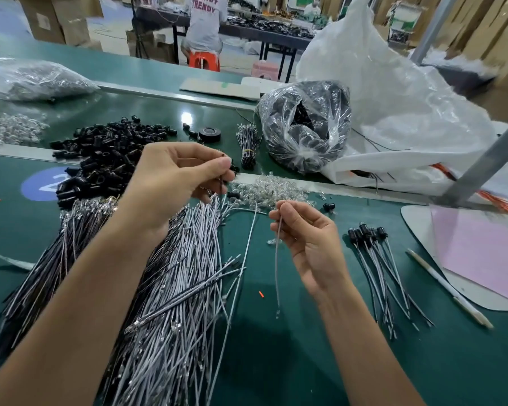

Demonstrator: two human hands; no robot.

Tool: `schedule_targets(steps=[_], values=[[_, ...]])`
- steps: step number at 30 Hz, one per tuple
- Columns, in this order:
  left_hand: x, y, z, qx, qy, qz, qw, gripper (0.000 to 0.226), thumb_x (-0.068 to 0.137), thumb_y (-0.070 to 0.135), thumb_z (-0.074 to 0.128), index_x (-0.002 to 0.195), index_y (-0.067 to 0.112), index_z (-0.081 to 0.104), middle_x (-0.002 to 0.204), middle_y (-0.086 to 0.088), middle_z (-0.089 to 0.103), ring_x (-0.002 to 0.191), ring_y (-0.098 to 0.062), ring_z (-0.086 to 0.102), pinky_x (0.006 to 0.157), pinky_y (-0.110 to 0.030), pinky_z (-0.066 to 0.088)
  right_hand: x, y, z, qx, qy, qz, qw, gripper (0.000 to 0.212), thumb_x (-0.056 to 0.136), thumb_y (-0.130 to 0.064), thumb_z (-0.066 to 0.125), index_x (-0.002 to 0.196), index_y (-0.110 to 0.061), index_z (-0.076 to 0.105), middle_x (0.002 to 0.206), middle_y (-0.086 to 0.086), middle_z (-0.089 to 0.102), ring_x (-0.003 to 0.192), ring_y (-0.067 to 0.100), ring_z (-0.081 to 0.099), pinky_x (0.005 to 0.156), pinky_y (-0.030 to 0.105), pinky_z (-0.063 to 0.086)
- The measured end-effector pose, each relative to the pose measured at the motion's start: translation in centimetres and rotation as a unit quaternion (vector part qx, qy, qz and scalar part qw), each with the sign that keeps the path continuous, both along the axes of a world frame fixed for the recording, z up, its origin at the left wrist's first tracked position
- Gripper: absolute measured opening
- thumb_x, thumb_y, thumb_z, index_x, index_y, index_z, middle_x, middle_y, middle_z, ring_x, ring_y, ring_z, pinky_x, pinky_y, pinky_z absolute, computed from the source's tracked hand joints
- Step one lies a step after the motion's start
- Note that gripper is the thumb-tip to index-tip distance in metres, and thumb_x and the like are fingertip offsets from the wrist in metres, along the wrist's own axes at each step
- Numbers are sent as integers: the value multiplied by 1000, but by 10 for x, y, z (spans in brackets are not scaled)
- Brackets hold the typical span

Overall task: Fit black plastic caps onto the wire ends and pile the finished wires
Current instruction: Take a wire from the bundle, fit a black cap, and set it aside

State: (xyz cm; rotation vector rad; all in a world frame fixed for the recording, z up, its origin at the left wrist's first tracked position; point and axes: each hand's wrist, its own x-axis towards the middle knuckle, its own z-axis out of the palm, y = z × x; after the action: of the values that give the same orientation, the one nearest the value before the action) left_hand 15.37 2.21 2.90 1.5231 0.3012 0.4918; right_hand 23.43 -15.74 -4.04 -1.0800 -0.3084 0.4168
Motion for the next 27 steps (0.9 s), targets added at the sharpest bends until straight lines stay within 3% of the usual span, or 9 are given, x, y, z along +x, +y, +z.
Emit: schedule_targets(steps=[6,9,12,14,20,27], values=[[16,-41,-28,-75,25,-47,996,8,79,6,73,86,5,72,79,-11,76,66,-18,72,55,-23,57,0,1,0,20,-52,-37,998,21,66,-26,80,81,-13,79,76,4,73,66,10,64,63,18,52],[18,-51,-42,-140,44,-58,987,11,69,11,77,80,8,76,77,-10,75,67,-17,72,60,-22,57,1,0,-1,-56,-149,-94,983,7,78,-15,76,84,-15,79,79,1,75,68,8,63,64,18,50],[19,-51,-49,-163,62,-46,984,7,64,17,78,70,15,77,67,-3,72,56,-10,66,57,-20,56,-1,4,-4,-124,-233,-123,957,18,85,1,69,90,-15,76,84,-3,75,74,5,67,71,20,52],[19,-50,-50,-186,60,-54,979,9,60,17,77,68,14,76,67,-4,72,53,-11,65,56,-19,56,-2,5,-6,-154,-261,-132,944,22,85,0,70,92,-19,75,91,0,76,87,13,71,81,32,56],[17,-38,-51,-177,76,-120,974,13,64,14,73,76,9,73,68,-6,72,55,-11,66,59,-21,58,-3,4,-6,-198,-293,-128,927,14,81,-4,75,92,-13,75,84,0,75,79,14,71,76,33,58],[16,-29,-52,-130,59,-124,982,13,65,18,76,74,9,75,69,-9,72,58,-12,67,57,-19,56,-2,5,-9,-228,-340,-118,905,12,80,-5,77,91,-11,75,80,-2,75,73,11,69,69,22,54]])
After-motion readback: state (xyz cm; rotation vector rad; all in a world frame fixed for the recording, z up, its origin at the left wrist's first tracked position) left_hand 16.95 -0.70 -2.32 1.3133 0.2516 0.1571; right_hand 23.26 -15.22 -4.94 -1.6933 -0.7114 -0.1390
